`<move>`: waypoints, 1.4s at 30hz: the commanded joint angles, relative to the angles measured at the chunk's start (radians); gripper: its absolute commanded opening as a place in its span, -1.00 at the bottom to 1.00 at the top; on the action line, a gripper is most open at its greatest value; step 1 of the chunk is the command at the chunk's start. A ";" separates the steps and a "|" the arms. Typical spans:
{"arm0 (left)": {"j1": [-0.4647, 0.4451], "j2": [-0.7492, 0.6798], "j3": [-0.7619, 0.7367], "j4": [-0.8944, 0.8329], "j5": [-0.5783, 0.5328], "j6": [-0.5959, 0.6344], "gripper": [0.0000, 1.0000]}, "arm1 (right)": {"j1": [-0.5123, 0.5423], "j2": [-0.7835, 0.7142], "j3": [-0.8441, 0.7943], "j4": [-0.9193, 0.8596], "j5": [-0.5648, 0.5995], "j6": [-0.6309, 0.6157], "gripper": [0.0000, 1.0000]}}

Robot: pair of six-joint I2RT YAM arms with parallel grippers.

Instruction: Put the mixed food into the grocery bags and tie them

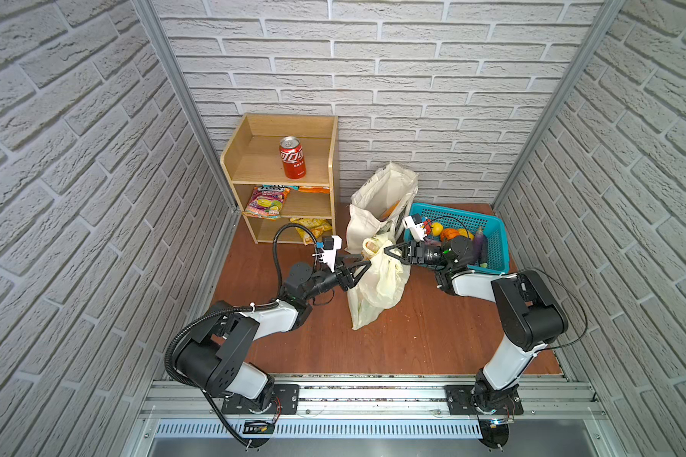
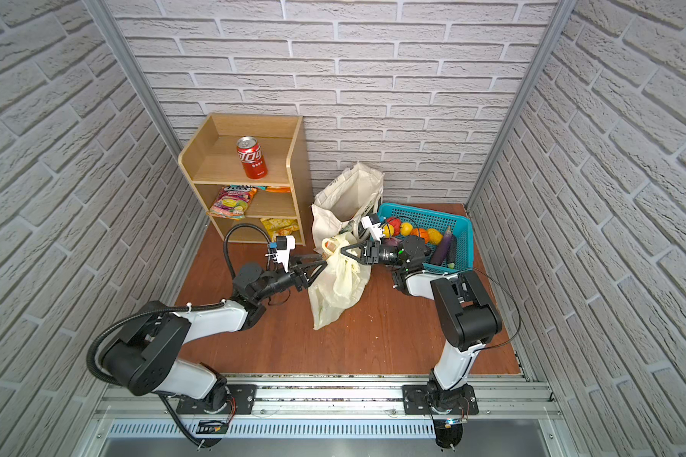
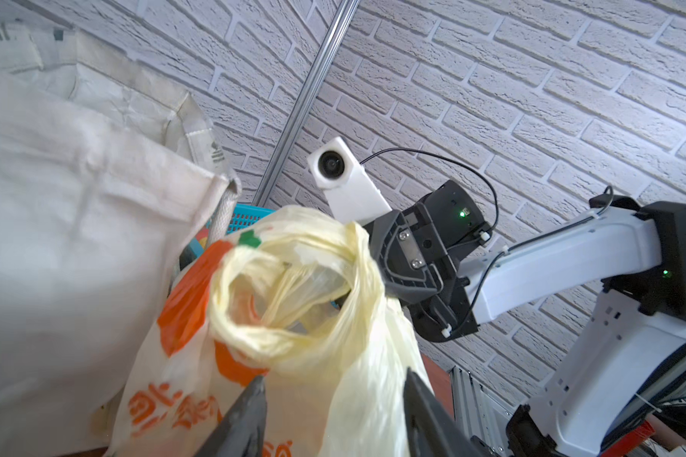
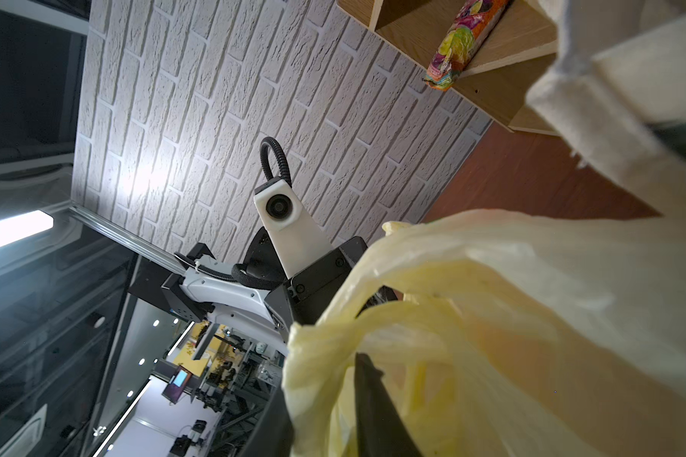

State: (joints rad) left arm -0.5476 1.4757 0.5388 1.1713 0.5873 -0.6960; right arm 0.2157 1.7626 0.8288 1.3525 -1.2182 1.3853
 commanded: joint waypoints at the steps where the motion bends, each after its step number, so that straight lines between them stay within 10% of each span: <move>1: -0.020 0.025 0.042 -0.032 0.049 0.043 0.09 | -0.005 -0.010 0.015 0.056 0.018 0.008 -0.20; 15: -0.141 0.138 0.089 -0.051 0.052 0.066 0.01 | -0.004 -0.085 -0.074 -0.084 0.027 -0.066 -0.01; 18: -0.148 0.126 0.086 -0.063 0.041 0.076 0.01 | -0.005 -0.205 -0.098 -0.407 0.044 -0.296 0.00; 22: -0.146 0.089 0.079 -0.102 0.026 0.106 0.03 | -0.003 -0.429 0.052 -1.392 0.225 -0.934 0.20; 26: -0.147 0.036 0.065 -0.163 0.003 0.150 0.07 | -0.010 -0.491 0.163 -1.715 0.314 -1.092 0.26; 42: -0.150 -0.070 0.075 -0.303 0.044 0.194 0.14 | 0.034 -0.505 0.278 -2.036 0.440 -1.220 0.29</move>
State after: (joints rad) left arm -0.6907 1.4361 0.6041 0.8558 0.6025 -0.5156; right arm 0.2382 1.2533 1.0866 -0.6609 -0.7933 0.1917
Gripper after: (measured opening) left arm 0.569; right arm 0.643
